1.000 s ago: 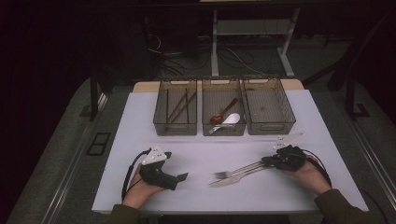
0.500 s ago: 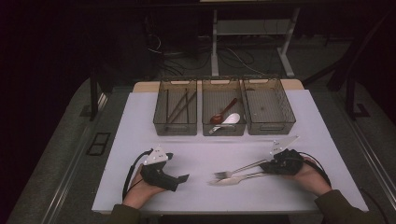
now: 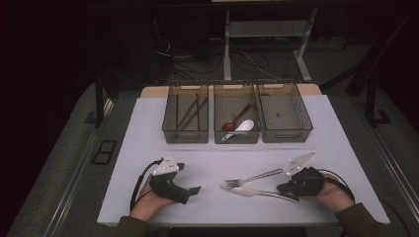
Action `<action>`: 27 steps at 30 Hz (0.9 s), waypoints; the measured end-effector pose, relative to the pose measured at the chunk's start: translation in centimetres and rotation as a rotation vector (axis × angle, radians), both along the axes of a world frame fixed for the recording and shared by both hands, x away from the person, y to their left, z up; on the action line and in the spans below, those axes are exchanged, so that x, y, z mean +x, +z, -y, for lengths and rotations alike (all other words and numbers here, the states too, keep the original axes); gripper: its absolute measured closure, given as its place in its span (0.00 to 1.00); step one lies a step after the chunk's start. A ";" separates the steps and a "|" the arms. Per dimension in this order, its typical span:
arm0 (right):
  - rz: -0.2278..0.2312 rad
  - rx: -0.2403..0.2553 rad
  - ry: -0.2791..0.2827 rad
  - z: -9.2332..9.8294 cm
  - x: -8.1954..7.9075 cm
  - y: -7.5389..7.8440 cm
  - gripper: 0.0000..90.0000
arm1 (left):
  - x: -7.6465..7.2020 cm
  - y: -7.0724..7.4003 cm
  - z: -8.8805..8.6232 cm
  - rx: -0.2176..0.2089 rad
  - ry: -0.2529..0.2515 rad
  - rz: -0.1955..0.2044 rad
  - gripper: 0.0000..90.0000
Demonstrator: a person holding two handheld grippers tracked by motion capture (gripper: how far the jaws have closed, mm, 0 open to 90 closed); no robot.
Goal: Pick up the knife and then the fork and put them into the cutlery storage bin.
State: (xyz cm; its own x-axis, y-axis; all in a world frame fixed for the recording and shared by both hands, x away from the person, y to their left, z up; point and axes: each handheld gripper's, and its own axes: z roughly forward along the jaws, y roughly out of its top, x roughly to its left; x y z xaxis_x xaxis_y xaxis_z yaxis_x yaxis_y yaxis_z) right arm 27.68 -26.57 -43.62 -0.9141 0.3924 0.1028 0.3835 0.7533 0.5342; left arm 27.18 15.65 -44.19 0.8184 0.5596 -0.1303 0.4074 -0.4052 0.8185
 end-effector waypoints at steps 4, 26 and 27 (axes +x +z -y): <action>0.001 0.007 0.005 0.0 -0.1 0.3 1.00 | 0.0 -0.1 0.1 0.004 -0.012 0.004 0.00; -0.031 -0.255 0.147 -6.0 0.5 2.7 0.79 | 0.1 -0.4 0.5 0.024 -0.047 -0.005 0.00; -0.032 -0.268 0.155 -6.2 0.6 2.6 0.79 | 0.1 -0.4 0.5 0.026 -0.048 -0.005 0.00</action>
State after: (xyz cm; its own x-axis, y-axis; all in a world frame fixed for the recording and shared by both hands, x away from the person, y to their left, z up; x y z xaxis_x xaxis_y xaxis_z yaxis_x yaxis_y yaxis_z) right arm 28.28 -20.33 -41.04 -0.9631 0.2654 0.0440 0.2661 0.9165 0.2987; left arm 27.25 15.18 -44.56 0.8440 0.5226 -0.1205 0.3908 -0.4454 0.8055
